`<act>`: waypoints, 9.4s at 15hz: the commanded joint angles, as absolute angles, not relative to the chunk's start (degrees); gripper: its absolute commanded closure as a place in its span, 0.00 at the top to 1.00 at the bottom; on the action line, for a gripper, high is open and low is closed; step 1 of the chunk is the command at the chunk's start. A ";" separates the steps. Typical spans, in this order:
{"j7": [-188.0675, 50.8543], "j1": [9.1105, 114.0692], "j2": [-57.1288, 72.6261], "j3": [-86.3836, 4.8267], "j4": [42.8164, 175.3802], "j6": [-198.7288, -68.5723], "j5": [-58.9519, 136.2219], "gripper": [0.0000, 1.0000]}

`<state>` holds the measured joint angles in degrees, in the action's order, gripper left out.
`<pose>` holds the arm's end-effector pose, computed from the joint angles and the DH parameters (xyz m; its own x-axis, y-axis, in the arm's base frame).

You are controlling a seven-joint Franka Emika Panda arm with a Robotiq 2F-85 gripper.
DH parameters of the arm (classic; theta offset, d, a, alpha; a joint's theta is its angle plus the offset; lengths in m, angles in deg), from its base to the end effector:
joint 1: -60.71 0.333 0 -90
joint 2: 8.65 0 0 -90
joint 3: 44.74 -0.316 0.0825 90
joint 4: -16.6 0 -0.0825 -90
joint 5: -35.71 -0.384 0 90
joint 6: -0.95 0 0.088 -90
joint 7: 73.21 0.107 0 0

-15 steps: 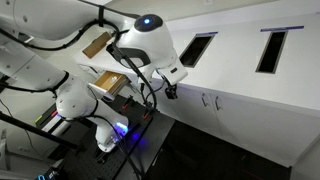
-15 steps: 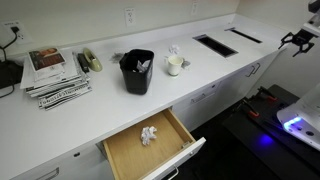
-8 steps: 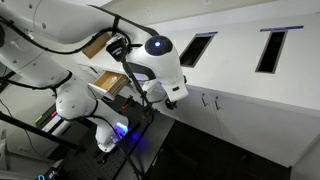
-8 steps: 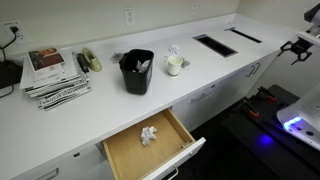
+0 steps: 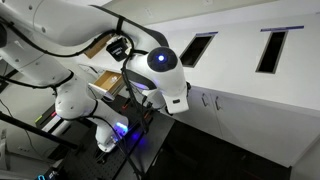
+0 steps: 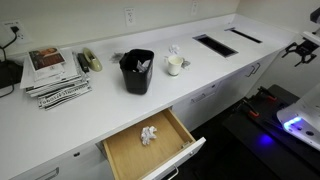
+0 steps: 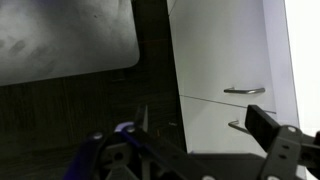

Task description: Open the first door of the bottom kitchen cabinet on the right

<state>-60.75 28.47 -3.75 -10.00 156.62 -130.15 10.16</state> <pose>0.1864 -0.4209 0.2569 -0.1229 -0.9500 -0.2870 -0.9736 0.1715 -0.1506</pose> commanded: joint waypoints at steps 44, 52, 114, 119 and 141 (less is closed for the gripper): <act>-56.60 -2.25 51.74 -28.06 121.64 -95.20 -61.44 1.00; -53.38 -1.66 52.47 -29.36 120.09 -94.27 -62.47 1.00; -52.34 -16.52 63.79 -21.18 98.77 -84.92 -44.48 0.03; -52.65 -21.89 65.19 -22.07 91.43 -86.88 -39.46 0.03; -51.48 -6.86 30.22 -17.09 115.44 -112.69 -0.14 1.00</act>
<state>-53.53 -10.61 40.04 -18.03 104.15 -105.93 -4.03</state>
